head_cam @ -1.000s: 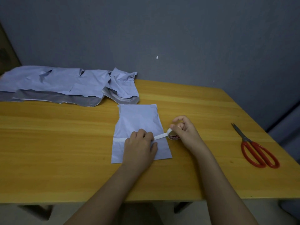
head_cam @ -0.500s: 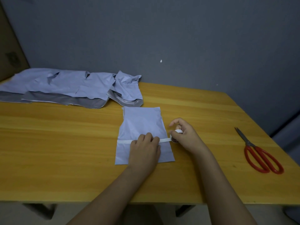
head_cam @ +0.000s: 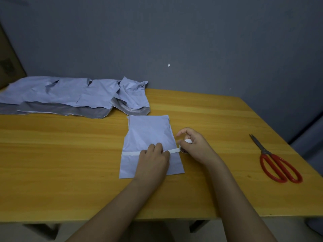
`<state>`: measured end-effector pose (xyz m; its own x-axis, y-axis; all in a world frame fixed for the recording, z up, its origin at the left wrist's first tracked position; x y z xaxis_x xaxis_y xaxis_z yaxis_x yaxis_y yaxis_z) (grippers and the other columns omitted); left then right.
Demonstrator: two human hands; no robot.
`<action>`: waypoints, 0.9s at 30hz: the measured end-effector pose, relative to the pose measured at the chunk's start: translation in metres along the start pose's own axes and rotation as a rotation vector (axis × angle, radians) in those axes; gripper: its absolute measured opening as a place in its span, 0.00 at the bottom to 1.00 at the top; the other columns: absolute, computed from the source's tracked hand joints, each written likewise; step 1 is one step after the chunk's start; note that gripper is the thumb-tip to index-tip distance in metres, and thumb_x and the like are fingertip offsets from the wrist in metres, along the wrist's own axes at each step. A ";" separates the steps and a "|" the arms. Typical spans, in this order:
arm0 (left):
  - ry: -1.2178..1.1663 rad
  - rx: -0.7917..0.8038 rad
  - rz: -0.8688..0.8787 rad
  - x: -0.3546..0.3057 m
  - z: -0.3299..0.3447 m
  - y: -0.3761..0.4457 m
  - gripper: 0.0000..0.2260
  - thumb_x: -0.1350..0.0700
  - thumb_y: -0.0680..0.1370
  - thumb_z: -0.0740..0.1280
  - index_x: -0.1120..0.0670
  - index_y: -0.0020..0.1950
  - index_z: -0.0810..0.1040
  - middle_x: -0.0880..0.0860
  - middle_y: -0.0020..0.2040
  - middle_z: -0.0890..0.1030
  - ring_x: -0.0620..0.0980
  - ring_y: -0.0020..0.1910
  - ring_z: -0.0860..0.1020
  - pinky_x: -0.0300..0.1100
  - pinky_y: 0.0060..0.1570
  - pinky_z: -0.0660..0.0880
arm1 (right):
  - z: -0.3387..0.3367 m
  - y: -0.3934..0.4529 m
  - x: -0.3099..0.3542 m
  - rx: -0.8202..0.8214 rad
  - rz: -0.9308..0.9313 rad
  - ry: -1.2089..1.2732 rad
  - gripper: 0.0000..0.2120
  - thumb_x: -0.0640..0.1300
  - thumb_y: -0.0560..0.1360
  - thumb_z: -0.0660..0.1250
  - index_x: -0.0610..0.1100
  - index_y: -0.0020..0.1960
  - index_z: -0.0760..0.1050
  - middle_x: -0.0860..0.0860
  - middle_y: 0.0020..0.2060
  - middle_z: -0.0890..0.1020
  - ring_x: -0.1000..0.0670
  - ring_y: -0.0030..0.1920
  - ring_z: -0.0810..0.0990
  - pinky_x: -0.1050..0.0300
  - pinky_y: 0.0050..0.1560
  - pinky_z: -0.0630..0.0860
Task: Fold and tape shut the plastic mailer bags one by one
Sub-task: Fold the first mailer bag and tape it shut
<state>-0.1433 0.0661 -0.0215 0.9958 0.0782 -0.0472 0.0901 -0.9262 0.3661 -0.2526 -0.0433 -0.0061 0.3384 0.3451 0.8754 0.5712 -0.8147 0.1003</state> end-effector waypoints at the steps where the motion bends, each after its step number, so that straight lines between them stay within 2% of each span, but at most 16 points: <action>1: 0.007 0.014 0.029 -0.002 -0.001 0.001 0.11 0.57 0.60 0.80 0.54 0.32 0.78 0.52 0.33 0.73 0.52 0.31 0.73 0.41 0.26 0.65 | 0.000 0.000 0.000 0.007 -0.001 -0.006 0.08 0.37 0.76 0.64 0.50 0.48 0.75 0.57 0.23 0.70 0.51 0.28 0.69 0.52 0.36 0.70; 4: -0.007 0.052 0.120 -0.007 -0.003 0.006 0.13 0.62 0.57 0.80 0.56 0.32 0.76 0.53 0.34 0.74 0.51 0.32 0.74 0.40 0.26 0.69 | 0.000 0.001 0.001 0.004 0.002 -0.007 0.09 0.36 0.76 0.64 0.50 0.49 0.75 0.57 0.24 0.70 0.50 0.29 0.70 0.51 0.36 0.71; 5: -0.014 0.075 0.144 -0.010 -0.004 0.006 0.12 0.62 0.59 0.79 0.57 0.35 0.77 0.54 0.37 0.75 0.51 0.34 0.75 0.40 0.28 0.71 | 0.000 0.001 0.001 0.001 0.002 -0.009 0.09 0.36 0.76 0.64 0.50 0.49 0.75 0.57 0.24 0.70 0.50 0.30 0.70 0.51 0.37 0.72; 7: -0.026 0.137 0.129 -0.009 -0.002 0.006 0.04 0.62 0.74 0.68 0.59 0.48 0.77 0.56 0.49 0.75 0.53 0.47 0.75 0.42 0.39 0.72 | 0.001 0.000 0.001 -0.002 0.000 -0.011 0.10 0.36 0.76 0.64 0.50 0.48 0.75 0.56 0.24 0.71 0.51 0.30 0.71 0.54 0.36 0.72; 8: -0.026 0.150 0.117 -0.007 0.000 0.006 0.07 0.61 0.80 0.61 0.59 0.54 0.75 0.56 0.54 0.74 0.54 0.52 0.73 0.42 0.43 0.71 | 0.001 0.000 0.002 -0.002 -0.001 -0.011 0.10 0.36 0.76 0.64 0.51 0.48 0.75 0.55 0.25 0.71 0.52 0.29 0.71 0.55 0.36 0.71; 10: -0.046 0.138 0.099 -0.007 -0.003 0.007 0.11 0.57 0.83 0.53 0.57 0.58 0.74 0.55 0.56 0.73 0.53 0.55 0.72 0.42 0.42 0.66 | 0.002 -0.001 0.003 -0.002 -0.006 -0.009 0.11 0.35 0.76 0.64 0.51 0.48 0.75 0.53 0.26 0.72 0.51 0.30 0.71 0.56 0.35 0.71; 12: -0.054 0.112 0.094 -0.006 -0.004 0.007 0.11 0.55 0.83 0.52 0.55 0.58 0.73 0.54 0.54 0.73 0.53 0.54 0.73 0.42 0.40 0.66 | 0.001 -0.001 0.003 -0.002 -0.009 -0.001 0.11 0.35 0.76 0.64 0.51 0.47 0.75 0.55 0.25 0.72 0.50 0.30 0.72 0.55 0.36 0.71; 14: -0.088 0.090 0.091 -0.005 -0.002 0.007 0.12 0.54 0.83 0.54 0.56 0.58 0.75 0.54 0.52 0.75 0.54 0.51 0.74 0.44 0.39 0.69 | 0.001 -0.001 0.002 0.003 -0.001 0.014 0.10 0.35 0.76 0.64 0.51 0.48 0.75 0.57 0.23 0.71 0.51 0.30 0.72 0.53 0.37 0.72; 17: -0.095 0.029 0.092 -0.006 -0.003 0.006 0.17 0.47 0.81 0.56 0.56 0.49 0.79 0.54 0.45 0.74 0.54 0.45 0.76 0.44 0.32 0.69 | 0.001 -0.001 0.002 0.018 0.011 0.026 0.10 0.35 0.76 0.64 0.50 0.48 0.75 0.57 0.23 0.72 0.54 0.28 0.72 0.53 0.38 0.72; 18: -0.090 0.030 0.087 -0.008 -0.005 0.006 0.19 0.44 0.81 0.54 0.56 0.49 0.78 0.53 0.45 0.74 0.53 0.46 0.75 0.43 0.33 0.68 | 0.001 0.000 0.003 0.023 0.017 0.024 0.11 0.35 0.76 0.64 0.50 0.48 0.75 0.57 0.22 0.72 0.55 0.28 0.72 0.54 0.38 0.72; 20: -0.048 0.103 0.081 -0.011 -0.002 0.007 0.25 0.40 0.81 0.47 0.56 0.55 0.75 0.53 0.52 0.72 0.52 0.53 0.71 0.41 0.39 0.65 | 0.002 0.000 0.004 0.031 0.024 0.016 0.11 0.34 0.76 0.63 0.51 0.48 0.75 0.57 0.22 0.73 0.54 0.28 0.71 0.55 0.37 0.71; 22: -0.013 0.129 0.097 -0.011 -0.003 0.007 0.33 0.37 0.77 0.38 0.55 0.60 0.74 0.52 0.57 0.70 0.51 0.56 0.69 0.40 0.41 0.65 | 0.002 0.000 0.005 0.031 0.021 0.017 0.11 0.34 0.76 0.63 0.50 0.48 0.75 0.57 0.22 0.73 0.54 0.28 0.71 0.55 0.37 0.71; 23: -0.003 0.137 0.104 -0.011 -0.005 0.007 0.34 0.37 0.77 0.37 0.55 0.61 0.73 0.51 0.58 0.70 0.51 0.56 0.69 0.40 0.41 0.66 | 0.002 0.000 0.004 0.030 0.023 0.019 0.10 0.34 0.76 0.63 0.50 0.48 0.75 0.57 0.22 0.72 0.54 0.28 0.71 0.54 0.37 0.71; 25: -0.005 0.172 0.104 -0.009 -0.002 0.008 0.27 0.38 0.81 0.44 0.55 0.62 0.72 0.52 0.58 0.70 0.51 0.58 0.68 0.40 0.43 0.65 | 0.001 0.000 0.004 0.031 0.025 0.022 0.10 0.35 0.76 0.64 0.49 0.49 0.75 0.57 0.22 0.72 0.53 0.29 0.71 0.53 0.38 0.71; 27: -0.025 0.182 0.107 -0.010 -0.004 0.008 0.24 0.40 0.81 0.47 0.54 0.64 0.71 0.52 0.58 0.70 0.51 0.58 0.68 0.40 0.43 0.65 | 0.001 0.000 0.004 0.035 0.027 0.022 0.10 0.35 0.76 0.64 0.50 0.49 0.76 0.57 0.23 0.73 0.53 0.29 0.72 0.53 0.38 0.72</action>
<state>-0.1522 0.0597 -0.0143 0.9987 -0.0311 -0.0415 -0.0224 -0.9803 0.1962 -0.2507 -0.0418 -0.0034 0.3380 0.3126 0.8877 0.5877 -0.8068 0.0604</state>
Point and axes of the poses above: each hand's wrist, its own y-axis towards the middle knuckle, its own z-axis out of the palm, x = y × z, the point moved 4 cm from there along y, towards the middle knuckle
